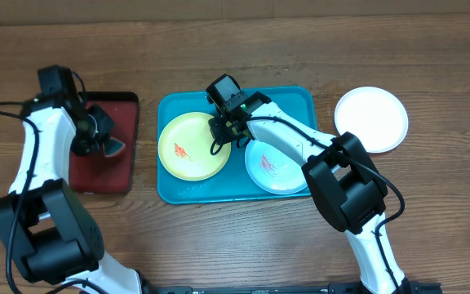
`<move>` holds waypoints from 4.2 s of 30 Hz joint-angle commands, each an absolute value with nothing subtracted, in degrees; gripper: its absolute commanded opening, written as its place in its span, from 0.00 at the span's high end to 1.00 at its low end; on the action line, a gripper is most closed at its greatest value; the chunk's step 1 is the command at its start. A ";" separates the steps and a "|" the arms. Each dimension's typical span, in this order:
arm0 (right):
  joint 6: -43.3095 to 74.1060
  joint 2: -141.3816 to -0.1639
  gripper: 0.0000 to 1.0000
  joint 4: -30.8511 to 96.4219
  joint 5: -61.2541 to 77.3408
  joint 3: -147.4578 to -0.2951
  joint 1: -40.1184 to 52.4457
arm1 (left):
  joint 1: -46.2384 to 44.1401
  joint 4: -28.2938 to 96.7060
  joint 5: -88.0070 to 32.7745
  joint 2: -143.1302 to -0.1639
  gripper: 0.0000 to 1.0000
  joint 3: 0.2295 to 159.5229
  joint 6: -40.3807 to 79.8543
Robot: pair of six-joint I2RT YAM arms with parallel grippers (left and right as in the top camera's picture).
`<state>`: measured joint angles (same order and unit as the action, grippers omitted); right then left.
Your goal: Clean dirty plates on tray and stack at the side
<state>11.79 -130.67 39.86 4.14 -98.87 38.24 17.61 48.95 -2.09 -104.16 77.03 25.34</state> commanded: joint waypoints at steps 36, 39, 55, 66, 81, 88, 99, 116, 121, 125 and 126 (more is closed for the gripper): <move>12.25 -132.97 0.82 41.74 6.11 -97.82 38.68 | 17.65 39.72 6.59 -110.65 0.55 70.04 23.14; 12.25 -132.97 0.82 41.74 6.11 -97.82 38.68 | 17.65 39.79 6.57 -113.06 0.64 69.84 23.11; 12.25 -132.97 0.82 41.47 6.09 -97.82 38.68 | 17.61 55.13 6.63 -107.81 0.96 89.34 22.24; 12.27 -132.97 0.89 41.32 6.09 -97.82 38.68 | 17.34 49.01 6.61 -111.85 0.96 77.80 22.17; 28.91 -132.97 0.96 43.66 3.05 -97.84 38.50 | 14.70 64.64 -17.67 -109.01 0.96 94.76 12.47; 30.44 -132.88 0.96 46.52 -0.25 -99.20 38.50 | 6.96 65.87 -17.74 -109.01 0.96 94.17 9.15; 30.41 -132.88 0.96 52.56 -6.87 -102.13 38.50 | -2.68 63.64 -11.42 -109.51 0.95 92.66 14.90; 30.26 -132.88 0.94 51.20 -5.69 -102.13 38.50 | -6.61 46.33 -13.02 -109.78 0.95 79.31 24.21; 30.26 -132.88 0.94 51.09 -5.72 -102.08 38.50 | -8.25 41.25 -15.09 -111.20 0.95 75.16 26.26; 30.26 -132.88 0.94 51.05 -5.74 -102.08 38.50 | -9.76 40.12 -15.00 -112.49 0.95 74.00 26.15; 30.26 -132.88 0.94 51.03 -5.74 -102.08 38.50 | -10.04 40.03 -14.74 -112.81 0.93 73.97 25.71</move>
